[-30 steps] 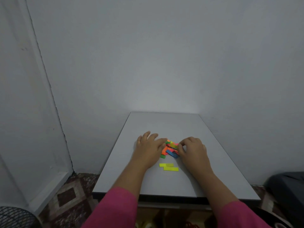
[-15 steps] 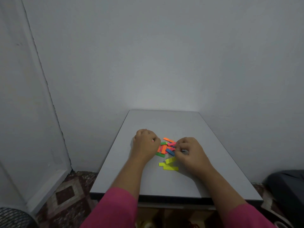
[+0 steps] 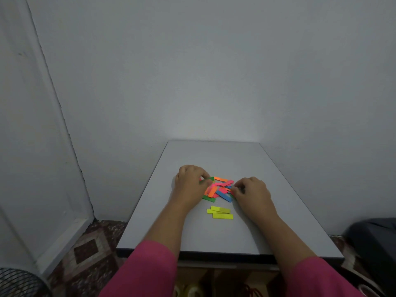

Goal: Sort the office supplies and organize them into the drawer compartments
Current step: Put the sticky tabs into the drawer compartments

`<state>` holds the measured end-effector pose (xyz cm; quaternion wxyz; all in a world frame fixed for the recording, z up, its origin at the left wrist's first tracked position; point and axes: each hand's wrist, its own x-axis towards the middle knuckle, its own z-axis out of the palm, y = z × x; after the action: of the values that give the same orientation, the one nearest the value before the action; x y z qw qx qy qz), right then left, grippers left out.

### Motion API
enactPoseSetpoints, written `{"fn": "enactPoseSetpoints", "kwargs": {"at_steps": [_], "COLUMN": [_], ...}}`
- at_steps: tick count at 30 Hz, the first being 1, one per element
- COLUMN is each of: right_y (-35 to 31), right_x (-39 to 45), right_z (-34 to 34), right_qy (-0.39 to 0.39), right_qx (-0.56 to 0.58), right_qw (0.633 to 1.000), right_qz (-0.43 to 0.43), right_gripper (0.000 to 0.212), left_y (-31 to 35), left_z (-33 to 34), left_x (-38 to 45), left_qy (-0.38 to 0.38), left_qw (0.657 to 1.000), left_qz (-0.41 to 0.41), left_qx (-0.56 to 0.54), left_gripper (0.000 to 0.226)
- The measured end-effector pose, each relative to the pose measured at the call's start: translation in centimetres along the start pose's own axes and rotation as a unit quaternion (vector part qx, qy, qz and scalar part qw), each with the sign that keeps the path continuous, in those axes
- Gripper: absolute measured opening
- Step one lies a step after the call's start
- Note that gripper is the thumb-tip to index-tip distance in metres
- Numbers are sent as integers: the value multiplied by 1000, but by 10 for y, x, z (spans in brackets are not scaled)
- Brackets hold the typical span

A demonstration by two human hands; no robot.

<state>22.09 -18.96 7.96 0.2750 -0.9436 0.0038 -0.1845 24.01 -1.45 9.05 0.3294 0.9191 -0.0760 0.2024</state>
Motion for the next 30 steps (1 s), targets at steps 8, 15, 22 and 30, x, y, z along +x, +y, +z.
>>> {"fn": "enactPoseSetpoints", "kwargs": {"at_steps": [8, 15, 22, 30], "right_y": [-2, -1, -1, 0], "right_x": [-5, -5, -3, -3], "right_z": [-10, -11, -11, -7], "right_qy": [27, 39, 30, 5], "right_qx": [154, 190, 170, 72], "right_qw": [987, 979, 984, 997], "right_qz": [44, 60, 50, 21], "right_gripper": [11, 23, 5, 18], "left_y": [12, 10, 11, 3], "left_z": [-15, -14, -15, -3], "left_x": [-13, -12, -14, -5], "left_qy": [8, 3, -6, -91], "left_qw": [996, 993, 993, 994], "left_qz": [-12, -17, -14, 39], "left_qx": [-85, -117, -118, 49], "left_gripper": [15, 21, 18, 19]}}
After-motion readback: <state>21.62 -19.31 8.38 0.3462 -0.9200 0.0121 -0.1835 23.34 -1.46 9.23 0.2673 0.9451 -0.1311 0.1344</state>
